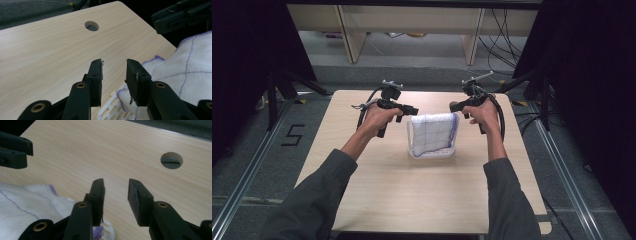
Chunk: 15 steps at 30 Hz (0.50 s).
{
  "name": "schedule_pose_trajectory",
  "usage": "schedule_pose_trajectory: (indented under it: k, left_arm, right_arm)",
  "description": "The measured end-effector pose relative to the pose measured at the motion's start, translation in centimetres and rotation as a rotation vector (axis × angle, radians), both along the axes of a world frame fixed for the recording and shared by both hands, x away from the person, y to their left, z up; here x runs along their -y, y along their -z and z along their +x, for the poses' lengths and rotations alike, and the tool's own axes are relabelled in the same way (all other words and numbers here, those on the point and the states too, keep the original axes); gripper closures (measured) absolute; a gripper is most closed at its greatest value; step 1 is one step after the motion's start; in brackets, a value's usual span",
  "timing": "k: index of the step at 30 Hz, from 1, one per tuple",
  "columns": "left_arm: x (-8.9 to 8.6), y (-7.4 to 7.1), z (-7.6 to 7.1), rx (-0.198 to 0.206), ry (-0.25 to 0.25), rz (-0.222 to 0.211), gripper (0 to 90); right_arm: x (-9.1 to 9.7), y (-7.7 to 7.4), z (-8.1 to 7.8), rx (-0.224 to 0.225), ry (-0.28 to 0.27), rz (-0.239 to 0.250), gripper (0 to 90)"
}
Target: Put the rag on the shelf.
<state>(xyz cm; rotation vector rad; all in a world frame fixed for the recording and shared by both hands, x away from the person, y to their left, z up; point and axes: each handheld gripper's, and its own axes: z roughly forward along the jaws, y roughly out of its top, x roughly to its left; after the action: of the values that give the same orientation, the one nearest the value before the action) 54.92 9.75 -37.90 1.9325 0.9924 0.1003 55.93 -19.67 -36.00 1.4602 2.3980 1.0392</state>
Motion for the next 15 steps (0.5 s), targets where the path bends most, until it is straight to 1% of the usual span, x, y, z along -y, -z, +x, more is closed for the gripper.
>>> schedule_pose_trajectory:
  k: [1,3,5,8,9,10,11,12,14,15]
  left_arm:
    - [0.0,0.0,0.0,0.0,0.0,0.0,65.0]
    - [-0.4,-0.3,-0.1,0.007,-0.006,0.004,64.0]
    - [-0.6,-0.5,-0.2,0.016,-0.01,0.007,64.0]
    - [-0.9,-0.6,-0.2,0.02,-0.013,0.009,63.6]
    - [-1.1,-0.7,-0.3,0.023,-0.014,0.011,63.6]
    - [-1.2,-0.8,-0.3,0.024,-0.017,0.012,63.4]
    - [-1.4,-0.9,-0.4,0.031,-0.017,0.015,63.4]
    - [-1.6,-1.0,-0.5,0.035,-0.021,0.013,63.1]
    - [-2.0,-1.3,-0.6,0.044,-0.019,0.015,62.8]
    - [-2.3,-1.6,-0.9,0.051,-0.022,0.012,62.2]
  right_arm:
    - [0.0,0.0,0.0,0.0,0.0,0.0,65.7]
    - [0.5,-0.5,-0.2,0.027,0.001,-0.01,65.1]
    - [0.7,-0.8,-0.3,0.021,0.01,0.002,64.7]
    - [1.0,-1.1,-0.5,0.028,0.011,0.004,64.6]
    - [1.1,-1.3,-0.7,0.022,0.021,0.003,64.3]
    - [1.3,-1.6,-1.0,0.026,0.027,0.01,64.3]
    - [1.3,-1.6,-1.0,0.026,0.027,0.01,64.3]
    - [1.5,-1.7,-1.1,0.036,0.026,0.004,64.3]
    - [1.7,-2.1,-1.4,0.027,0.042,0.009,64.3]
    - [2.2,-2.3,-1.7,0.046,0.039,0.003,64.1]
